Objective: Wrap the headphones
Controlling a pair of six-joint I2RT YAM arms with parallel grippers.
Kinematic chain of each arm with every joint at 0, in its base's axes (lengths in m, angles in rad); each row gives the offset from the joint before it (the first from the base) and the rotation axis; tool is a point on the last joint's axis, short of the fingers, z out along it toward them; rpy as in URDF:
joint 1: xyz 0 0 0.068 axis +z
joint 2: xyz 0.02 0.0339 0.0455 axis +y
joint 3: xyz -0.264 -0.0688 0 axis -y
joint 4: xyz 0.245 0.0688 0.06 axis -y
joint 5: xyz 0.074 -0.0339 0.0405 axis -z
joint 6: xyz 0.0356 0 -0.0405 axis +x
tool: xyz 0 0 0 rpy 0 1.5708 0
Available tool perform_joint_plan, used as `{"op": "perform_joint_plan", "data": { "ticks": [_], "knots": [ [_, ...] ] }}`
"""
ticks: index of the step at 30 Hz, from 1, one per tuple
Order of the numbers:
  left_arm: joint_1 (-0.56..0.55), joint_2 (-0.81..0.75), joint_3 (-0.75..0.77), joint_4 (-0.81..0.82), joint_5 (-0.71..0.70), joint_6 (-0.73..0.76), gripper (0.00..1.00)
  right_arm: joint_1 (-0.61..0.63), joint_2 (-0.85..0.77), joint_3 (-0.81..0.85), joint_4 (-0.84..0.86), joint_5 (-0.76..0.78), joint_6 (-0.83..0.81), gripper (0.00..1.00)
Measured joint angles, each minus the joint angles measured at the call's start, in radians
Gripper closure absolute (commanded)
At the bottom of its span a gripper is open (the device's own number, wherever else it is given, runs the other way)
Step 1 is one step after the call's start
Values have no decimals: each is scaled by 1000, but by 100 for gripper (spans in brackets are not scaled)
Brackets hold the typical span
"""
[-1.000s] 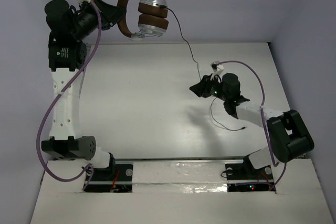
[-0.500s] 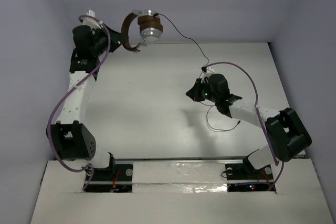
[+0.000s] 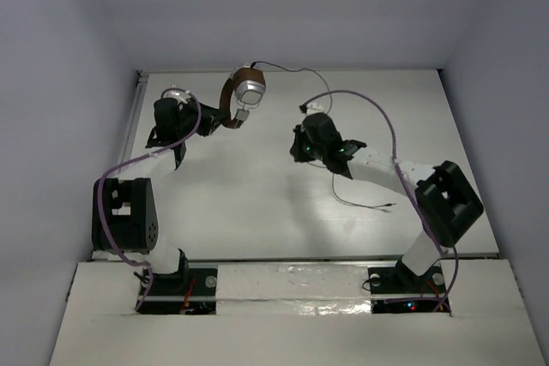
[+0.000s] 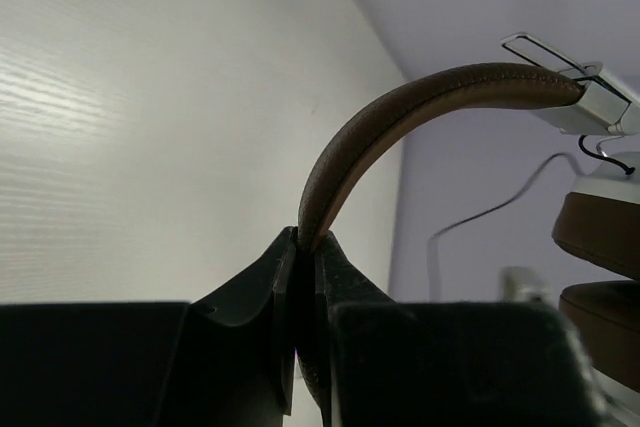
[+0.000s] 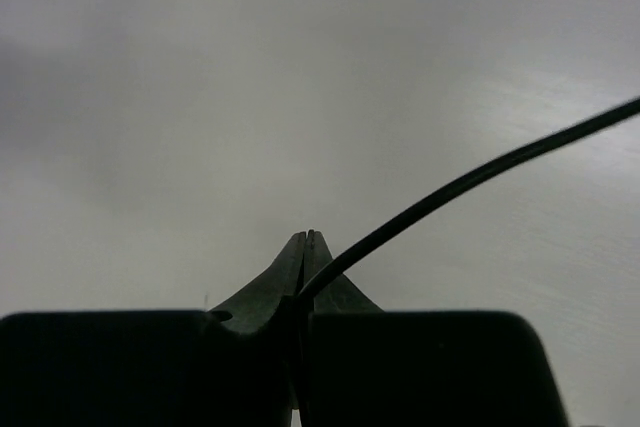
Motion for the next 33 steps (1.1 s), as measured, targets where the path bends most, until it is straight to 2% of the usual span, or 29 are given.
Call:
{"op": "perform_joint_plan", "data": {
  "ticks": [4, 8, 14, 19, 22, 25, 28, 33],
  "knots": [
    [16, 1, -76, 178, 23, -132, 100, 102, 65, -33, -62, 17, -1, 100],
    [69, 26, -141, 384, 35, -307, 100, 131, 22, -145, -103, 34, 9, 100],
    [137, 51, -141, 511, 64, -447, 100, 124, -129, -243, -106, 67, 13, 100],
    [166, 51, -141, 561, 88, -499, 100, 124, -187, -232, -83, 70, 9, 100],
    [160, 43, -142, 552, 84, -503, 100, 132, -139, -200, -74, 75, 10, 100],
    [128, -11, -142, 454, 31, -444, 100, 159, -86, -159, -87, 91, 10, 100],
    [79, -111, -141, 309, -66, -329, 100, 225, -40, -86, -121, 121, 4, 100],
    [-16, -241, -67, 74, -321, -106, 100, 403, -7, 45, -214, 203, -14, 100]
  ]
}}
